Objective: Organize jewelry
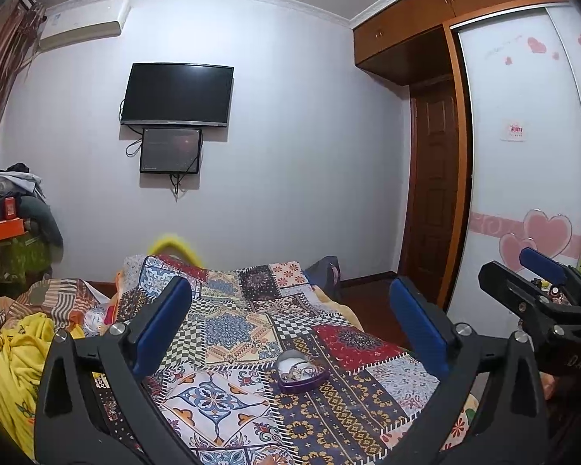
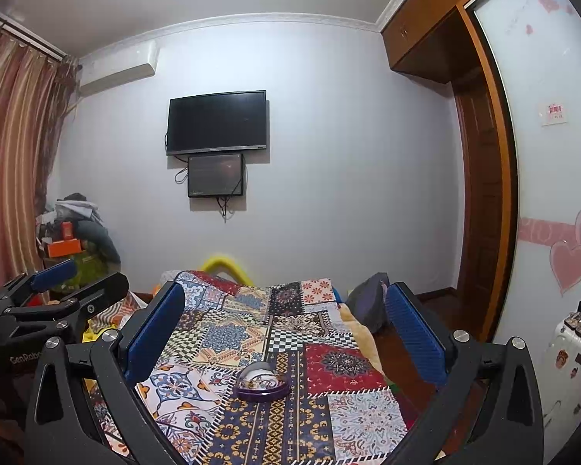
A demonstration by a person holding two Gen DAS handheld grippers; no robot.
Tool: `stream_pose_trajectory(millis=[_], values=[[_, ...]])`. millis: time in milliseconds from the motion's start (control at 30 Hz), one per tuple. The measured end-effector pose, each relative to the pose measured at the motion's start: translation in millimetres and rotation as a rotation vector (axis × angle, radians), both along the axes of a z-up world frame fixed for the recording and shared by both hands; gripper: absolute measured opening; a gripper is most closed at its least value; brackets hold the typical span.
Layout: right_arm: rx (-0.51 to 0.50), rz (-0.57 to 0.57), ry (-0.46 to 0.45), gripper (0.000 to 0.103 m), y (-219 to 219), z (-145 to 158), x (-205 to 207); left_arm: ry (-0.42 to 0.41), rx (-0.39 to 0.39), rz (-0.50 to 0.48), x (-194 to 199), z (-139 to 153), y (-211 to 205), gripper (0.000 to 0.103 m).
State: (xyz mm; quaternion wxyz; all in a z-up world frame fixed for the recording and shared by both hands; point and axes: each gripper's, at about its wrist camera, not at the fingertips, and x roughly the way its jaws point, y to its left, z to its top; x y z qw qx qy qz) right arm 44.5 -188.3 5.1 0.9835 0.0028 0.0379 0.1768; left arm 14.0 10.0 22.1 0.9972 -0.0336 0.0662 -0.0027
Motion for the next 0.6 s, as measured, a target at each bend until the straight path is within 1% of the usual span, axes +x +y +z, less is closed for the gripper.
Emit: stream_pose_trajectory(millis=[433, 600], values=[[0.003, 0.001, 0.005, 0.103, -1, 1, 3, 0.007, 0.045, -0.022, 1, -4, -10, 0.103], [0.005, 0.000, 0.007, 0.103, -1, 0, 4, 0.010, 0.047, -0.023, 2, -4, -12, 0.103]])
